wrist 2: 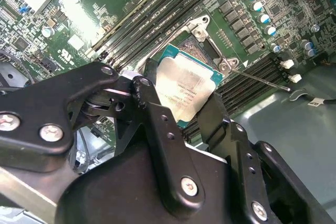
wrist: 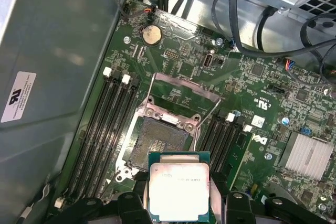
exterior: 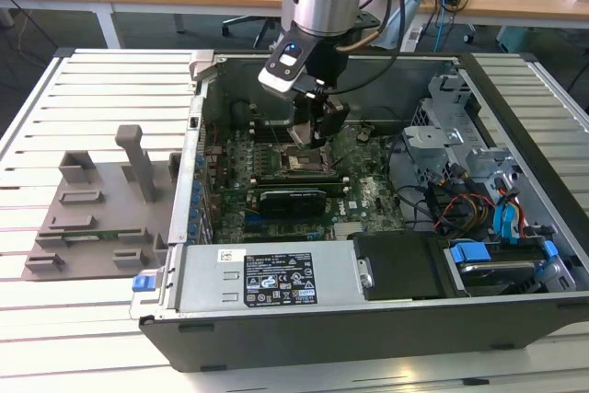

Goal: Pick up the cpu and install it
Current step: 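Place the cpu into insertion slot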

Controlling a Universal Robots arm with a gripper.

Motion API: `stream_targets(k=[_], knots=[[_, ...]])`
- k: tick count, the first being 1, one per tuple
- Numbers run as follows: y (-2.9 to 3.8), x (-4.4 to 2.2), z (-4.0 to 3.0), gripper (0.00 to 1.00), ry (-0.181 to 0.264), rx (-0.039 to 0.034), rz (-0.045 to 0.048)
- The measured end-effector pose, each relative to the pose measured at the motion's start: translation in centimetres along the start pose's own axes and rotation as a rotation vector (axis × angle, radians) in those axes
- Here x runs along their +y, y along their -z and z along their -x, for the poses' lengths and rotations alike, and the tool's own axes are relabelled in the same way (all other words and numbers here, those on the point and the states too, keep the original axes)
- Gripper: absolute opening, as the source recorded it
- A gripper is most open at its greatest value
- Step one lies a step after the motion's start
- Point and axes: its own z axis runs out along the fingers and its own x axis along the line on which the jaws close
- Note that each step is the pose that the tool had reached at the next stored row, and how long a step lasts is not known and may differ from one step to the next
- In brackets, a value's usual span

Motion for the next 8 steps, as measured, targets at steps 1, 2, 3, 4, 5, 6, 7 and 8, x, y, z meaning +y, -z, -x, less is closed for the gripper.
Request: stream_targets(k=[1,2,3,4,5,6,7,8], knots=[[0.0,0.0,0.0,0.55,-0.003,0.0,-0.0001],[0.0,0.0,0.0,0.55,-0.007,0.0001,-0.0002],[0.0,0.0,0.0,0.55,-0.011,0.0002,-0.0003],[0.0,0.0,0.0,0.55,-0.014,0.0003,-0.0004],[0.0,0.0,0.0,0.55,-0.016,0.0004,-0.0005],[0.0,0.0,0.0,0.55,-0.019,0.0005,-0.0005],[0.0,0.0,0.0,0.55,-0.024,0.0006,-0.0006],[0.0,0.0,0.0,0.55,-0.029,0.0006,-0.0007]])
